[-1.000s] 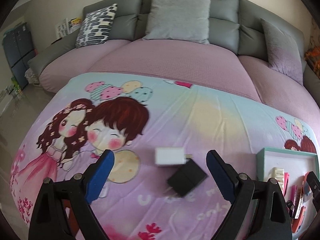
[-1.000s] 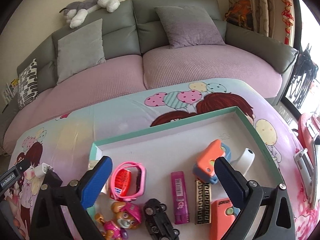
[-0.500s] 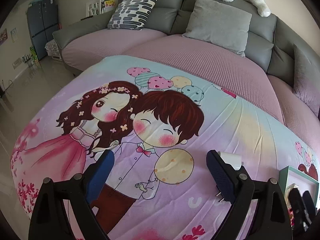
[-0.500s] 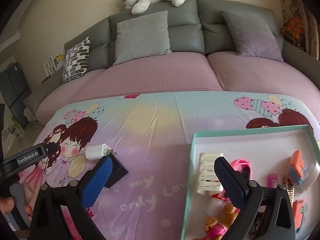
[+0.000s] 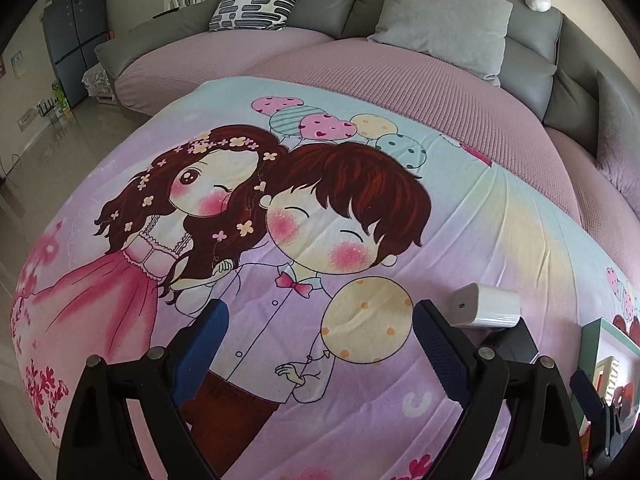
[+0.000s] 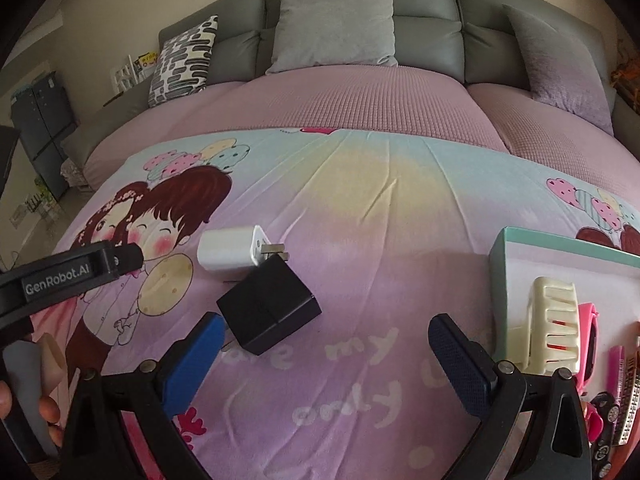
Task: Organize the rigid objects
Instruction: 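Move both tools back toward the white charger cube and black charger, then grasp the white charger cube with the left tool while the right tool grasps the black charger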
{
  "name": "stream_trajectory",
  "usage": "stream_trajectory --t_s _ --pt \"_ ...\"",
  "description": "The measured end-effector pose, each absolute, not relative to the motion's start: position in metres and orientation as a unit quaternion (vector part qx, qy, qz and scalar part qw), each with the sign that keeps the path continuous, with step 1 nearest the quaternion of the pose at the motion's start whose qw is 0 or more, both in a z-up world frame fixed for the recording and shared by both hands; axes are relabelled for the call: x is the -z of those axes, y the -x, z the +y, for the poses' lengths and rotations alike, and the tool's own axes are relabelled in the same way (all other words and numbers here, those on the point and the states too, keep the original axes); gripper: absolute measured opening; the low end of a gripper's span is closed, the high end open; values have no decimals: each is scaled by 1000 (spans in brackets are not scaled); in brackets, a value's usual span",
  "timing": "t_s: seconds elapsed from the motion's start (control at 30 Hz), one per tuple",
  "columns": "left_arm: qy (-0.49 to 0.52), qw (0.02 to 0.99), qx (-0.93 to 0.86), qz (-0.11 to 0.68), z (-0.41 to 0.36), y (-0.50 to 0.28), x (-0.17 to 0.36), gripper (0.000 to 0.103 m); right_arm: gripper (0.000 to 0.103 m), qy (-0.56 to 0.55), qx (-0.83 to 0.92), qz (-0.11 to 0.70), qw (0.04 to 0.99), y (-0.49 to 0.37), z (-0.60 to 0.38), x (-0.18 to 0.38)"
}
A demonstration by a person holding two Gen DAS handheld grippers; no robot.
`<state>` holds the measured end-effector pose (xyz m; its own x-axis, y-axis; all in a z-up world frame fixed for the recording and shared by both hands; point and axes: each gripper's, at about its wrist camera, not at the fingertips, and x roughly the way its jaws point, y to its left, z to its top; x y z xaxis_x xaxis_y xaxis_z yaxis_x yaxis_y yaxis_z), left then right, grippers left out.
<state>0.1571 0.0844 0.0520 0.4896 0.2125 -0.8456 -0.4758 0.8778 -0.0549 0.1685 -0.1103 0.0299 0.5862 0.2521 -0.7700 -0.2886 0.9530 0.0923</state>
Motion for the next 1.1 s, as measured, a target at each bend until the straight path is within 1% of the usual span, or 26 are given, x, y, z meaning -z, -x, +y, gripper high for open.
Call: stream_trajectory --t_s 0.57,0.97,1.1 --pt "156 844 -201 472 92 -161 -42 93 103 78 -171 437 879 -174 -77 -3" --pt "146 846 -197 473 84 -167 -45 93 102 68 -163 434 884 -184 -82 1" --pt "145 847 -196 472 82 -168 -46 93 95 55 -151 431 888 -187 -88 -1"
